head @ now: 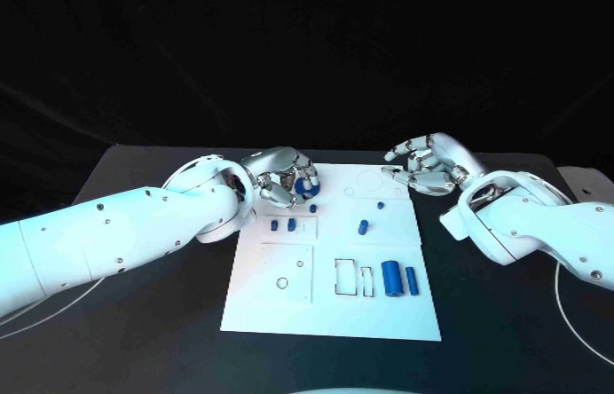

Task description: Assemble the parts on the task board

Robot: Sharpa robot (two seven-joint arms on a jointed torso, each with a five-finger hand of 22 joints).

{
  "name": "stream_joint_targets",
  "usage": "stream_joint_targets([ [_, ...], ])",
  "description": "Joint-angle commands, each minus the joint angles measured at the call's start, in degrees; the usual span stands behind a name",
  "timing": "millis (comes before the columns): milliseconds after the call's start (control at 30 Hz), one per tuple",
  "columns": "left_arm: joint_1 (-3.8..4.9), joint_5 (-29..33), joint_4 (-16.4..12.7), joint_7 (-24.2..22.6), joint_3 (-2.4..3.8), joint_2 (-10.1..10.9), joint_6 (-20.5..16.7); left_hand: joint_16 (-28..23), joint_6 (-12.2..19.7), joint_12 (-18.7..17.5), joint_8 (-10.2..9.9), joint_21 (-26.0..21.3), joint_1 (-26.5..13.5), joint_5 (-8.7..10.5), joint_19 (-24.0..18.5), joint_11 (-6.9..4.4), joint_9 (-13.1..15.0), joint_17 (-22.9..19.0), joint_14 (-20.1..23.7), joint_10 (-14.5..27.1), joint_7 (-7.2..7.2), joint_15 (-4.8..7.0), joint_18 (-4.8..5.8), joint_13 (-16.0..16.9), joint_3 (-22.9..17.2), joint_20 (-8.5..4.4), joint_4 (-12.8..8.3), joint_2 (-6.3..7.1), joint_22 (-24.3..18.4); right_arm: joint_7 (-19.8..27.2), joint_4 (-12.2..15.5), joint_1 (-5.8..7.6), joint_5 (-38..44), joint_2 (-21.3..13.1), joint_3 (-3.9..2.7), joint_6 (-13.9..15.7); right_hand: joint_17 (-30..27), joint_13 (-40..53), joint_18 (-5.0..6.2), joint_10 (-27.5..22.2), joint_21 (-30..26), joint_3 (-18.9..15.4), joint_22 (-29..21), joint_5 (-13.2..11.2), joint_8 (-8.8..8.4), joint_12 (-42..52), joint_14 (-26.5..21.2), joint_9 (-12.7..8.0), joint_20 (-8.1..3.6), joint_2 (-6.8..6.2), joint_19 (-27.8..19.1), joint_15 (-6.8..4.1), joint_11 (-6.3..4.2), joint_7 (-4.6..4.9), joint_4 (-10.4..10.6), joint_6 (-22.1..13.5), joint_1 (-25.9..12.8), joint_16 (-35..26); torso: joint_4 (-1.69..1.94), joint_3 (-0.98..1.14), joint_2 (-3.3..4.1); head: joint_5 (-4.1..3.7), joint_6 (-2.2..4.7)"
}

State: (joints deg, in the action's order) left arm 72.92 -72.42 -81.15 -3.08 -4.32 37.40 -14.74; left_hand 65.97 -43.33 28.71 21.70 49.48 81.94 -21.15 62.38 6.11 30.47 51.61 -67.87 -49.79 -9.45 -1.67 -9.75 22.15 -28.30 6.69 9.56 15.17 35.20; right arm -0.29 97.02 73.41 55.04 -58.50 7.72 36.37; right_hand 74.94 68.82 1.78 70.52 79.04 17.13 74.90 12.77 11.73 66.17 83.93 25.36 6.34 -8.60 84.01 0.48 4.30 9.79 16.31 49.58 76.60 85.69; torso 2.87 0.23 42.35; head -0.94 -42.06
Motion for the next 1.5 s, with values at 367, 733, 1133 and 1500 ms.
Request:
stream_joint_targets([
  [367,-1.21,-20.8,3.8,-1.4,-0.57,-3.6,3.8,10.0,-2.8,-4.2,-1.8,13.4,-0.6,0.62,8.1,0.23,-4.4,8.2,-7.9,-1.2,0.22,-0.31,1.69,-5.8,1.7,0.22,-0.3,1.01,15.5,1.9,-0.1,-0.04,-0.8,0.2,0.03,0.5,6.4,-2.7,1.17,-1.9,-0.9,0.8,6.9,0.4,0.41,-2.9,3.7,0.1,-0.36,-0.63,-0.1,-0.48,0.02,-0.53,0.0,-0.2,-0.1,-0.5,-0.41,0.01,0.3,-0.05,0.05],
  [733,-1.28,-22.9,5.3,0.9,-0.57,-5.1,7.3,12.1,-3.8,-4.7,-1.9,16.8,-0.6,0.89,10.1,0.17,-5.2,10.2,-9.7,-1.9,0.42,-0.28,2.4,-6.8,2.1,0.35,-0.1,0.74,19.7,1.8,0.0,-0.04,-0.7,0.3,0.03,0.6,6.4,-3.1,1.19,-2.1,-1.0,0.9,6.8,0.4,0.42,-3.2,3.7,0.1,-0.37,-0.65,-0.2,-0.49,0.01,-0.54,0.0,-0.2,-0.1,-0.5,-0.35,-0.03,0.32,-0.1,-0.14],
  [1133,-1.28,-24.4,7.2,2.5,-0.55,-6.7,7.9,12.9,-4.7,-5.2,-2.0,18.3,0.5,0.78,10.8,0.1,-5.9,10.4,-10.3,-2.6,0.47,-0.18,2.62,-7.8,1.0,0.31,-0.4,-0.11,21.3,1.8,0.0,-0.04,-0.7,0.5,0.03,0.5,6.4,-3.3,1.2,-2.2,-1.0,0.9,6.8,0.5,0.43,-3.4,3.6,0.1,-0.38,-0.66,-0.2,-0.5,0.01,-0.55,0.1,-0.2,-0.2,-0.5,-0.33,-0.03,0.26,-0.21,-0.17],
  [1500,-1.27,-24.6,7.7,3.2,-0.48,-7.3,8.6,13.9,-5.8,-5.0,-2.1,20.7,0.8,0.89,12.3,-0.34,-6.6,11.4,-11.5,-4.7,0.55,0.16,3.15,-8.5,0.0,0.19,-0.6,-0.76,24.4,1.7,0.1,-0.04,-0.6,0.5,0.03,0.4,6.4,-3.3,1.16,-2.1,-0.9,1.0,6.9,0.5,0.45,-3.4,3.7,0.1,-0.39,-0.62,-0.1,-0.51,0.0,-0.56,0.1,-0.2,-0.2,-0.5,-0.35,-0.02,0.29,-0.46,-0.29],
])
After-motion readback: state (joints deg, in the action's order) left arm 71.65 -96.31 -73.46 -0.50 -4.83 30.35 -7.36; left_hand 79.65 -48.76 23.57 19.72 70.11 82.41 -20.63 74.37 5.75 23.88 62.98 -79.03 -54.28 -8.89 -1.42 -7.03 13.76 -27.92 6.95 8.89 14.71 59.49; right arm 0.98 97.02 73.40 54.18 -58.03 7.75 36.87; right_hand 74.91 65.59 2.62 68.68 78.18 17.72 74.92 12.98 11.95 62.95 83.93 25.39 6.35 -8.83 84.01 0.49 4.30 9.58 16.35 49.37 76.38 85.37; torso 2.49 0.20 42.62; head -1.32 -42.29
